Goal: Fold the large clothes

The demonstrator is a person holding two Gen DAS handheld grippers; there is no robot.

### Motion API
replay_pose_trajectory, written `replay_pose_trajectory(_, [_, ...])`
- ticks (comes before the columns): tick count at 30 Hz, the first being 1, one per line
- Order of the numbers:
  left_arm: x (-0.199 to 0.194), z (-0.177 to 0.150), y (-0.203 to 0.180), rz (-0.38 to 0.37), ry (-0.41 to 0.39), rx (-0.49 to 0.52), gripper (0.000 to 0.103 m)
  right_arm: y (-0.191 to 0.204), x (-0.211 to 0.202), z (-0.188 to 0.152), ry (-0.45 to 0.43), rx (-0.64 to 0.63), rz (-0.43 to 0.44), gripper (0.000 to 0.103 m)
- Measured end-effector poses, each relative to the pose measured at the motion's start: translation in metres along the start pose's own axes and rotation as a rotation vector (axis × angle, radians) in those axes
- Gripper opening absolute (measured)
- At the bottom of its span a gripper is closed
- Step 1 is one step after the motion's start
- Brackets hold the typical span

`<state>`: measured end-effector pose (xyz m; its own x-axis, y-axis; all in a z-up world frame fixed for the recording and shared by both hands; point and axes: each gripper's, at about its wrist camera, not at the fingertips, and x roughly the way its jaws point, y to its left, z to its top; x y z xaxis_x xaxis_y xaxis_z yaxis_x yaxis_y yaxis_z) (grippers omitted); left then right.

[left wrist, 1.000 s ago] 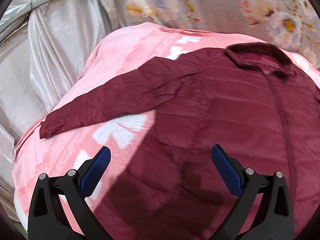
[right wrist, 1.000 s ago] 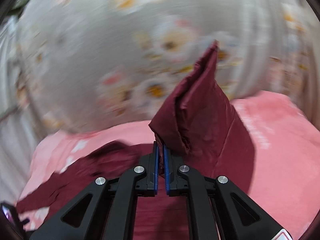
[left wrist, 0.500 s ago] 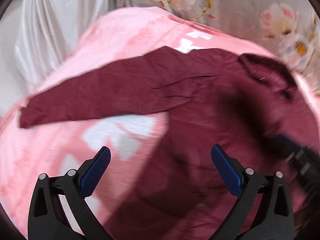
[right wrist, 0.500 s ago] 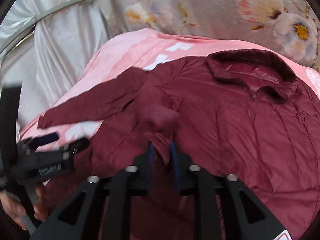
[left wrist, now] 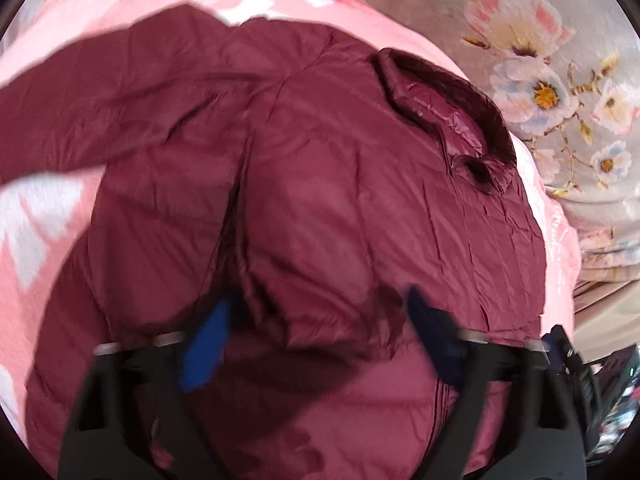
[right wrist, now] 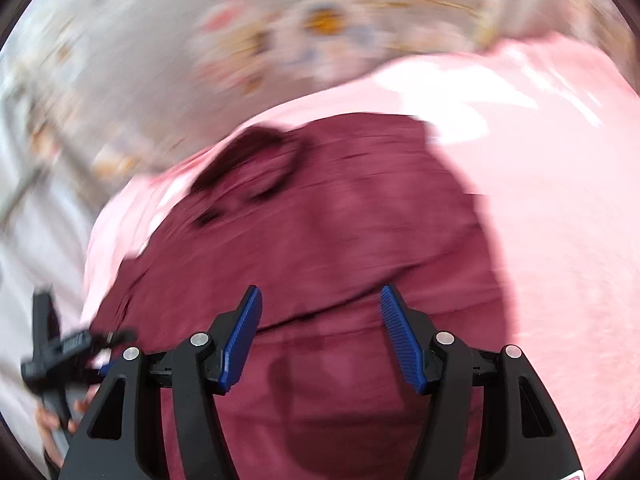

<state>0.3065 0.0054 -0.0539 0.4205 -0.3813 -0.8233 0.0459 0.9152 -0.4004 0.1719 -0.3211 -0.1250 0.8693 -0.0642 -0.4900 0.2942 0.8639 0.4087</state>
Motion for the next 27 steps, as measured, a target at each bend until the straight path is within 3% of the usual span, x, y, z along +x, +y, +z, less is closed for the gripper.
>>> replay_pose_trajectory(1, [0.000, 0.003, -0.004, 0.011, 0.001, 0.016, 0.026, -0.010, 0.004, 0.003, 0.004, 0.030, -0.010, 0.062])
replay_pose_trajectory(4, [-0.005, 0.013, -0.006, 0.016, -0.015, 0.025, 0.009, -0.044, 0.026, 0.017, 0.028, 0.135, 0.005, 0.061])
replay_pose_trajectory(6, [-0.017, 0.021, -0.005, 0.045, -0.064, 0.047, 0.006, -0.055, 0.039, 0.026, 0.028, 0.194, 0.032, 0.058])
replay_pose_trajectory(8, [-0.027, 0.028, -0.007, 0.098, -0.124, 0.077, 0.005, -0.062, 0.046, 0.035, 0.016, 0.229, 0.037, 0.046])
replay_pose_trajectory(9, [-0.029, 0.031, -0.008, 0.121, -0.143, 0.086, 0.005, -0.063, 0.052, 0.041, 0.014, 0.230, 0.031, 0.017])
replay_pose_trajectory(10, [-0.030, 0.032, -0.008, 0.137, -0.155, 0.096, 0.005, -0.063, 0.056, 0.046, 0.016, 0.222, 0.025, 0.002])
replay_pose_trajectory(14, [-0.022, 0.033, -0.003, 0.193, -0.167, 0.128, 0.005, -0.044, 0.020, 0.057, -0.150, 0.173, 0.066, 0.002])
replay_pose_trajectory(16, [-0.009, 0.027, 0.003, 0.229, -0.152, 0.143, 0.005, -0.030, 0.013, 0.053, -0.189, 0.082, 0.017, 0.002])
replay_pose_trajectory(18, [0.014, 0.021, 0.011, 0.255, -0.113, 0.146, 0.005, -0.025, 0.028, 0.046, -0.148, -0.007, -0.088, 0.002])
replay_pose_trajectory(20, [0.016, 0.014, 0.007, 0.302, -0.172, 0.200, 0.005, -0.034, 0.053, 0.039, -0.047, -0.006, -0.138, 0.002])
replay_pose_trajectory(24, [0.019, 0.007, -0.005, 0.391, -0.213, 0.265, 0.005, -0.054, 0.067, 0.036, 0.028, 0.059, -0.112, 0.000])
replay_pose_trajectory(27, [0.016, 0.007, -0.005, 0.393, -0.207, 0.278, 0.006, -0.052, 0.065, 0.039, 0.047, 0.055, -0.128, 0.003])
